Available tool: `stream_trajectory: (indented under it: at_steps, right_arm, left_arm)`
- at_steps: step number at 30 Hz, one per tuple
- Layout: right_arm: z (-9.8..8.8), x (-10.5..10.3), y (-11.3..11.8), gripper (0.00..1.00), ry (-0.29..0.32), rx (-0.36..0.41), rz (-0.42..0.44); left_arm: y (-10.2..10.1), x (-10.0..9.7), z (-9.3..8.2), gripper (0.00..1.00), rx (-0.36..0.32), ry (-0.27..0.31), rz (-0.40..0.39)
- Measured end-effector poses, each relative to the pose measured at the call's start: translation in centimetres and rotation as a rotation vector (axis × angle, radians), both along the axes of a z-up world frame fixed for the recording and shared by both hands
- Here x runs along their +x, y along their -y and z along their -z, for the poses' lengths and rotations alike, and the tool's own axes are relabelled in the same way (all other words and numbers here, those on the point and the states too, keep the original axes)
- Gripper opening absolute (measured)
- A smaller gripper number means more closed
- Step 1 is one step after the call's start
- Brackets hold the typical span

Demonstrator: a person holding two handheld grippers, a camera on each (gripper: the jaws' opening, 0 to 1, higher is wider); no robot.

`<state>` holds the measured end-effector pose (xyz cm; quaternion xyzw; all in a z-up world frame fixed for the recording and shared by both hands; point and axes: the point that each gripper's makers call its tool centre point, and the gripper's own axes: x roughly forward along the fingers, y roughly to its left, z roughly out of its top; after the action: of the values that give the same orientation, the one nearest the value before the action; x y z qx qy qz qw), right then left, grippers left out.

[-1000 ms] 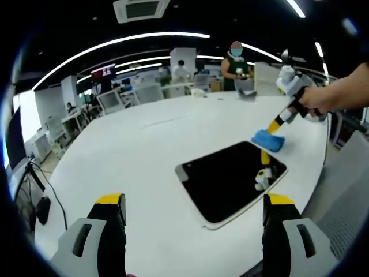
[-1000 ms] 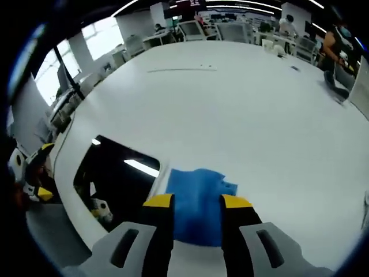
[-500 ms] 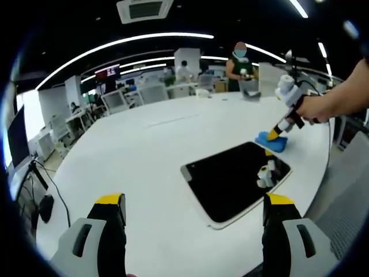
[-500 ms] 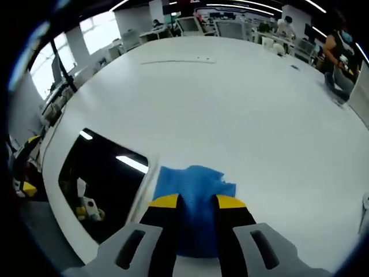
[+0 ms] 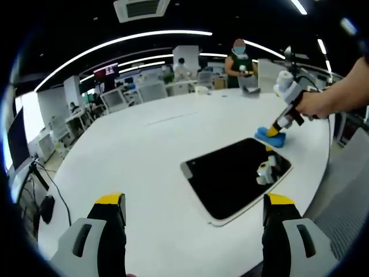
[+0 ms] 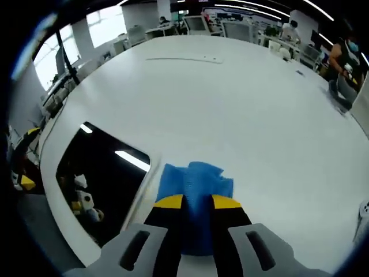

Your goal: Wipe the mirror surface with the cleaning cloth until all visible marks leave the cleaned area.

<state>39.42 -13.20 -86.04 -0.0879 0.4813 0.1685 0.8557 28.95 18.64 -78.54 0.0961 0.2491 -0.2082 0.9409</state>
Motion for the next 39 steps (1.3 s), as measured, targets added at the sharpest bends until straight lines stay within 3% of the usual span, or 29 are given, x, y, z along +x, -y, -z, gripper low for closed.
stream_trajectory:
  at_steps: [14, 24, 39]
  right_arm:
    - [-0.3, -0.2, 0.3, 0.05, -0.052, 0.022, 0.091]
    - [-2.3, 0.5, 0.0, 0.05, -0.071, 0.076, 0.168]
    - [-2.8, 0.4, -1.0, 0.05, -0.081, 0.119, 0.205]
  left_arm:
    - [0.2, -0.1, 0.2, 0.99, 0.012, -0.001, 0.021]
    - [0.7, -0.2, 0.1, 0.99, -0.011, -0.008, 0.04]
    - [1.3, -0.5, 0.9, 0.99, -0.043, -0.049, 0.056]
